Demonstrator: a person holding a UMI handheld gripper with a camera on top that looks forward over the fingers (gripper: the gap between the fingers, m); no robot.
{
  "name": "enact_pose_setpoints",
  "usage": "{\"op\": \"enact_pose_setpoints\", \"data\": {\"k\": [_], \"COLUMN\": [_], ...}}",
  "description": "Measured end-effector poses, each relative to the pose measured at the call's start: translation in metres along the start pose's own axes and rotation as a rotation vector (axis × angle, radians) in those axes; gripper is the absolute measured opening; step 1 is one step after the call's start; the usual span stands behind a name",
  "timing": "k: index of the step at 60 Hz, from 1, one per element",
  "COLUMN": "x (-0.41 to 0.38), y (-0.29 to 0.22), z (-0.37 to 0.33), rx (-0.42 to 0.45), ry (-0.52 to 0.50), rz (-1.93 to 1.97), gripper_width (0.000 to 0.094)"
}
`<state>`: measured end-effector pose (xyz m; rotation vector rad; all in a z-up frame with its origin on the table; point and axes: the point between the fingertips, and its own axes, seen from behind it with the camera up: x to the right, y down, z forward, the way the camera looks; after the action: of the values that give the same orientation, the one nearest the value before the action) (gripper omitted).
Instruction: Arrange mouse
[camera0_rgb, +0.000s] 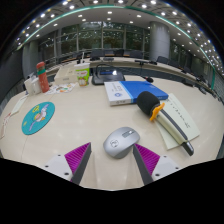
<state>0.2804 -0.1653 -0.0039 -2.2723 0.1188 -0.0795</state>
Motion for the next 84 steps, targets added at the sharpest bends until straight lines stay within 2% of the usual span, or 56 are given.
{"op": "enact_pose_setpoints", "data": {"k": [14, 21, 26, 44, 49, 55, 63, 68, 74, 84], "x": [0.001, 0.002, 0.007, 0.005, 0.001, -0.025, -0.099, -0.161, -0.235, -0.318], "y": [-0.022, -0.028, -0.032, -0.034, -0.054, -0.107, -0.178, -0.204, -0.200, -0.139], "z": [0.032, 0.046, 0.052, 0.051, 0.040, 0.011, -0.029, -0.037, -0.017, 0.043], "rx": [0.002, 0.001, 0.011, -0.005, 0.024, 0.112, 0.223, 0.252, 0.220, 0.082], "ry": [-0.029, -0.020, 0.000, 0.034, 0.067, 0.085, 0.050, 0.008, -0.040, -0.072], "rz": [0.007, 0.003, -0.020, -0.062, -0.062, -0.032, 0.006, 0.010, -0.001, 0.000], "gripper_width": [0.0831, 0.0695, 0.0525, 0.0372, 0.0373, 0.0373, 0.0373, 0.0371, 0.0370, 0.0375]}}
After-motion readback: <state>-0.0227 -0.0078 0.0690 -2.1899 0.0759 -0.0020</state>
